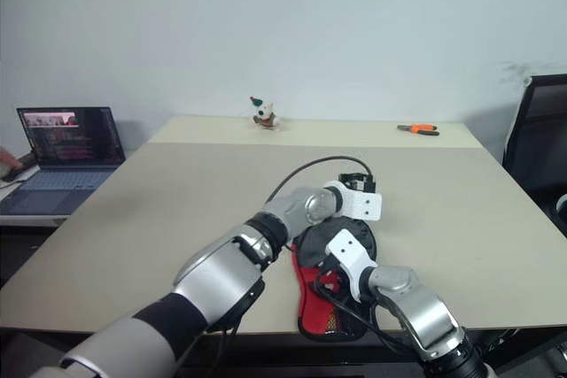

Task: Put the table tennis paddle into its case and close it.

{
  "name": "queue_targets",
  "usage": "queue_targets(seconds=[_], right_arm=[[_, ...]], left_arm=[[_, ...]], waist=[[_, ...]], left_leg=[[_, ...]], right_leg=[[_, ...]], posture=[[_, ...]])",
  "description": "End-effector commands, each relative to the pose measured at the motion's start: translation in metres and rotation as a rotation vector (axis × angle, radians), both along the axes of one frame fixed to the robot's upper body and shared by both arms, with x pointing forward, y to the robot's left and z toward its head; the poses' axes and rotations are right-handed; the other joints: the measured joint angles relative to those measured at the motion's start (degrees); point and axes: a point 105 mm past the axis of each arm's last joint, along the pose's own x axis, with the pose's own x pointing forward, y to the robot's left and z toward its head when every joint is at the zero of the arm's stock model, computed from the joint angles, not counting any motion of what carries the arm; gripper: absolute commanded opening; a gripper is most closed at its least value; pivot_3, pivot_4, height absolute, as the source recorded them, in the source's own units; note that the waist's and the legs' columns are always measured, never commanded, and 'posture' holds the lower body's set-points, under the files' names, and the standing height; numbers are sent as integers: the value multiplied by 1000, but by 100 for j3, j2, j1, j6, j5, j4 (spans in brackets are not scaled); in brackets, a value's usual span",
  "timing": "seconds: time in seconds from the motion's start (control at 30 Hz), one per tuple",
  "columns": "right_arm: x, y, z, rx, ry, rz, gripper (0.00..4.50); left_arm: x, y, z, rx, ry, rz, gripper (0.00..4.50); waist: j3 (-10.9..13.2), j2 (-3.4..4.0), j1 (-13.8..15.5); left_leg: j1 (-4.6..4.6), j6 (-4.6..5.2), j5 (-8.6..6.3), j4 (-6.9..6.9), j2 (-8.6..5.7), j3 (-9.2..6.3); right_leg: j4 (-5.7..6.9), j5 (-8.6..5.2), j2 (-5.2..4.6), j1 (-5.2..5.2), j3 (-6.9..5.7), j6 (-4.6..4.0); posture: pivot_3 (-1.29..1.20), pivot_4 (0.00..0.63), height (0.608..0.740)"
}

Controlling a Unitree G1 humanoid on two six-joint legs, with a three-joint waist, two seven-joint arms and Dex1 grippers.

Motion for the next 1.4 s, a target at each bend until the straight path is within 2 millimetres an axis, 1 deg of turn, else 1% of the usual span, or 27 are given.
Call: queue_targets(seconds=[0.03, 0.1, 0.2, 0.23, 0.3, 0.37, 0.43, 0.53, 0.6, 0.7, 0.77, 0.87, 0.97, 1.07, 1.17, 1.3, 1.4], right_arm=[[-15, -20, -58, -90, 278, -71, 4500], [-11, -18, -53, -80, 264, -70, 4500], [-6, -11, -39, -43, 236, -45, 4500], [-7, -7, -32, -17, 225, -24, 4500], [-11, 3, -17, 47, 211, 23, 4500], [-17, 14, 5, 133, 183, 83, 4500], [-21, 21, 23, 207, 162, 124, 4500], [-26, 28, 52, 313, 137, 179, 4500], [-27, 28, 64, 350, 127, 203, 4500], [-22, 21, 76, 387, 113, 194, 4500], [-17, 15, 79, 400, 107, 177, 4500], [-3, -2, 87, 423, 83, 123, 4500], [18, -24, 83, 372, 35, 9, 4500], [29, -41, 76, 329, 19, -51, 4500], [32, -48, 74, 314, 12, -64, 4500], [36, -58, 82, 307, -11, -62, 4500], [42, -71, 93, 294, -41, -73, 4500]], left_arm=[[2, 0, 16, -109, 20, 4, 3796], [4, 3, 23, -173, 36, 17, 3796], [9, 11, 51, -353, 48, 37, 3796], [11, 16, 61, -410, 52, 43, 3796], [16, 28, 73, -500, 75, 59, 3796], [20, 45, 85, -599, 104, 73, 3796], [22, 58, 90, -663, 130, 75, 3796], [23, 77, 90, -765, 223, 54, 3796], [22, 90, 87, -857, 330, 30, 3796], [12, 112, 69, -899, 495, -49, 3796], [3, 124, 60, -895, 561, -91, 3796], [-17, 142, 48, -927, 681, -137, 3796], [-34, 152, 40, -946, 754, -141, 3796], [-46, 156, 28, -929, 808, -121, 3796], [-54, 151, 12, -858, 844, -101, 3796], [-49, 145, -22, -715, 857, -8, 3796], [-43, 137, -37, -685, 859, 22, 3796]], waist=[[0, 0, -15], [1, 0, -28], [1, -1, -48], [2, 0, -52], [3, 1, -54], [5, 2, -63], [14, 5, -87], [25, 11, -95], [29, 16, -95], [32, 20, -144], [34, 21, -194], [43, 27, -209], [45, 28, -207], [45, 28, -190], [45, 29, -185], [45, 29, -182], [46, 29, -182]], left_leg=[[1, 0, 0, 0, 0, -1], [11, 0, 0, 1, 1, -5], [23, 0, 0, 2, 3, -11], [23, 0, 0, 2, 5, -12], [22, 0, 0, 2, 7, -15], [20, 0, 0, -1, 7, -17], [11, -1, 0, -3, 10, -25], [-19, -3, 0, -1, 12, -35], [-28, -3, 1, -1, 12, -34], [-29, -3, 1, -2, 14, -33], [-26, -3, 1, -3, 19, -34], [-27, -3, 1, -4, 26, -36], [-31, -3, 1, -2, 31, -38], [-30, -2, 0, -2, 30, -38], [-30, -2, 0, -2, 26, -37], [-31, -1, 0, -1, 21, -37], [-28, -1, 0, -1, 19, -32]], right_leg=[[0, 0, 0, 2, -1, 0], [-1, 0, 0, 14, -5, 0], [-1, 0, 0, 25, -13, 0], [0, 0, 0, 25, -14, 0], [2, 0, 2, 25, -17, -1], [1, -2, 3, 24, -19, -3], [0, -3, 3, 20, -29, -6], [9, -4, 5, -9, -39, -11], [12, 8, 2, -20, -38, -34], [12, 9, 2, -22, -38, -37], [17, 7, 2, -22, -38, -41], [18, 6, 3, -24, -37, -46], [21, 7, 1, -28, -35, -47], [20, 7, 1, -28, -34, -47], [20, 7, 0, -27, -33, -47], [19, 7, 1, -27, -34, -47], [19, 7, 2, -26, -32, -47]], posture=[[0, 150, 740], [0, 150, 740], [0, 150, 740], [0, 150, 740], [0, 150, 740], [0, 150, 740], [0, 150, 740], [0, 150, 740], [0, 150, 740], [0, 150, 740], [0, 150, 740], [0, 150, 740], [0, 150, 740], [0, 150, 740], [0, 150, 740], [0, 150, 740], [0, 150, 740]])
